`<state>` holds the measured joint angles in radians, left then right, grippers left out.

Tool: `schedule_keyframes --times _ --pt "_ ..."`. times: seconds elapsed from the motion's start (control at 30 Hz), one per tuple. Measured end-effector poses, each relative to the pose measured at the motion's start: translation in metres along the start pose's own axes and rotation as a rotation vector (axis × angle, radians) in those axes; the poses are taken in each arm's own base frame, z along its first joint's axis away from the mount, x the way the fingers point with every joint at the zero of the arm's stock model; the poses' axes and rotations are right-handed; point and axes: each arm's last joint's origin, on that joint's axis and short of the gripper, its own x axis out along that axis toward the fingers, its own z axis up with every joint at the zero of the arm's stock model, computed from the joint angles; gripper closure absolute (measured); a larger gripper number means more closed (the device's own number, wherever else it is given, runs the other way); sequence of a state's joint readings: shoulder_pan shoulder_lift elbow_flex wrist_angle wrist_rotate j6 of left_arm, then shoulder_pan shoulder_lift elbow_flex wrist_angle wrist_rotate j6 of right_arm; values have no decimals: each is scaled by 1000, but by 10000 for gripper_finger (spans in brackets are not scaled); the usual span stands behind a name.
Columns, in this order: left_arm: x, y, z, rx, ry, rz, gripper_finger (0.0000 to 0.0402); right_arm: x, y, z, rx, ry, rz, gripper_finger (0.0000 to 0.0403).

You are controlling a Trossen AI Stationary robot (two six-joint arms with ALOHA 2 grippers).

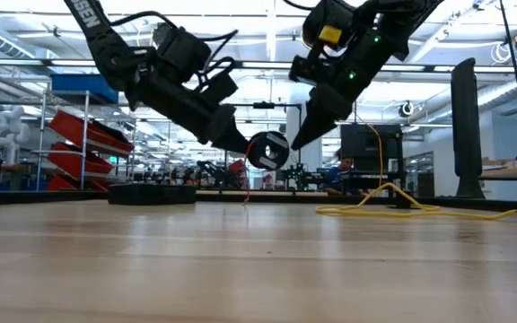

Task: Coil cords
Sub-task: Uncoil the red wire from the spool

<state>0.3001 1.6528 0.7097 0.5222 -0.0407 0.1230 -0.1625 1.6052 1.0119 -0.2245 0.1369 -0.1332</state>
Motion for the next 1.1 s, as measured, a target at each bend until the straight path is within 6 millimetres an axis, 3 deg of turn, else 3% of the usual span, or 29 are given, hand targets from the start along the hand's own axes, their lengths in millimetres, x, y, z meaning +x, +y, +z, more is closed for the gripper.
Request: schedule_keyframes --times 0.2,0.57,1.1 --pt "-9 3 15 -5 -80 57 401 2 14 4 6 -141 67 362" --pt "-25 1 39 -26 -221 97 401 8 17 -15 77 -490 -90 362" --pt "-28 -22 67 -40 -337 38 401 7 10 -16 74 -544 -126 326"
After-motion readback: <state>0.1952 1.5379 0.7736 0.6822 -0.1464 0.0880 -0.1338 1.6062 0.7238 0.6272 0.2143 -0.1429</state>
